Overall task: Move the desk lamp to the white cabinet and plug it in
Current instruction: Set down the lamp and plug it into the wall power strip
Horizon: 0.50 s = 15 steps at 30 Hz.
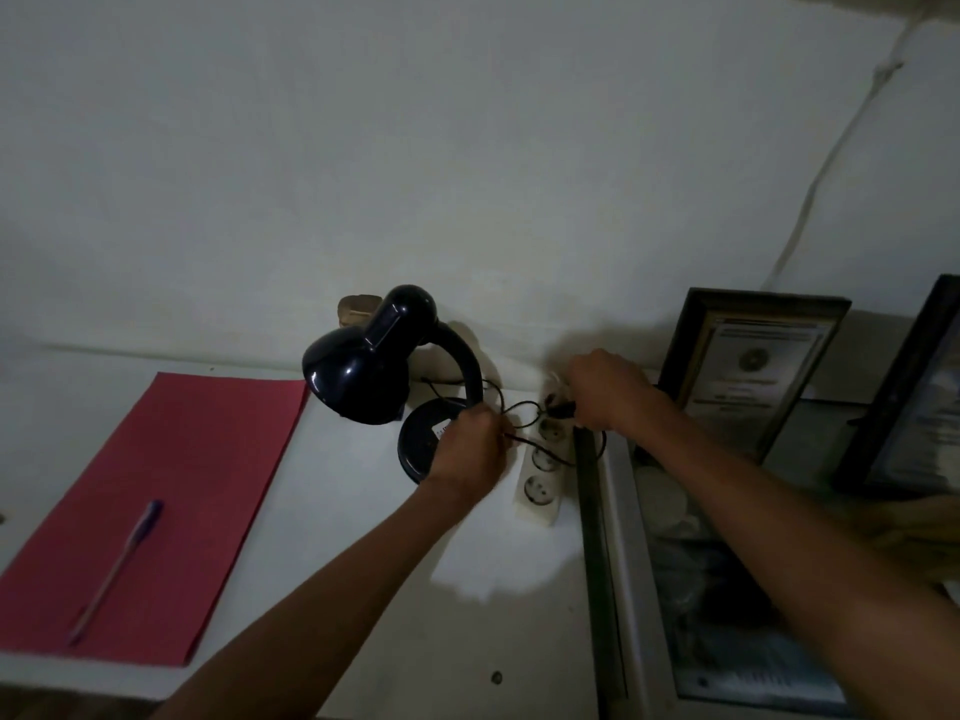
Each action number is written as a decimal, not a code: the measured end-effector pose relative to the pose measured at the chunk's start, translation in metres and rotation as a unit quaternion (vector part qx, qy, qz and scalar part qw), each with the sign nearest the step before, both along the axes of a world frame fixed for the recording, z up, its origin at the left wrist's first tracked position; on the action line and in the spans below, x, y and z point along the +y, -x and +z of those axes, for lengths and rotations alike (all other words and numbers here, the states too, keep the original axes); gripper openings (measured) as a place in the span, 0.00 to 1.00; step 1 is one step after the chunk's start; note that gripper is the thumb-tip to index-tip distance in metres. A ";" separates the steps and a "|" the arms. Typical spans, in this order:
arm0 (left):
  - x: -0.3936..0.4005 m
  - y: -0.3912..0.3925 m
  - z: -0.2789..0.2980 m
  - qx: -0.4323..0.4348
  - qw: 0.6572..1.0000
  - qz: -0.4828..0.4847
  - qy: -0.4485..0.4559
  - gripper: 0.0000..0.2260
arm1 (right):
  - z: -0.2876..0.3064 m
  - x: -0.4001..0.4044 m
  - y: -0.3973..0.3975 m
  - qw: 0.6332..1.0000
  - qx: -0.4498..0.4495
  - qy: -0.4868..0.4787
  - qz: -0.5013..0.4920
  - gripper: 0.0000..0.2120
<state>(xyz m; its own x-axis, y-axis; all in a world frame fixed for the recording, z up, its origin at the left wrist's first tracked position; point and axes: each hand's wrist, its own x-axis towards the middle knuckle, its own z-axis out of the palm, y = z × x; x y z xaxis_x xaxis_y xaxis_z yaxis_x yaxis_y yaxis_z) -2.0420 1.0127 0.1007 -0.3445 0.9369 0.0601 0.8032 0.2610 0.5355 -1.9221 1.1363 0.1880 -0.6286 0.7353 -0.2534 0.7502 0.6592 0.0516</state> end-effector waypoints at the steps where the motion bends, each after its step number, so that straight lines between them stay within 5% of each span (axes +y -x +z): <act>1: 0.004 -0.005 0.003 0.017 1.000 0.011 0.020 0.07 | -0.002 0.000 0.001 1.000 -0.003 -0.008 0.005 0.09; 11: 0.028 -0.009 -0.006 0.080 0.993 0.040 0.081 0.08 | -0.017 0.007 0.002 0.998 -0.006 -0.027 0.050 0.16; 15: 0.029 -0.005 -0.009 0.033 0.994 0.023 0.099 0.07 | -0.023 0.002 0.002 0.999 0.002 -0.021 0.040 0.12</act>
<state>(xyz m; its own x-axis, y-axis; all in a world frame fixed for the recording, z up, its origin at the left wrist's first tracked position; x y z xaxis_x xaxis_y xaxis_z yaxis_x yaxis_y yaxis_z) -2.0368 1.0417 0.0916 -0.3878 0.9162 -0.1006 0.8203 0.3928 0.4156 -1.9243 1.1384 0.1650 -0.6871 0.6923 -0.2206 0.6949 0.7148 0.0786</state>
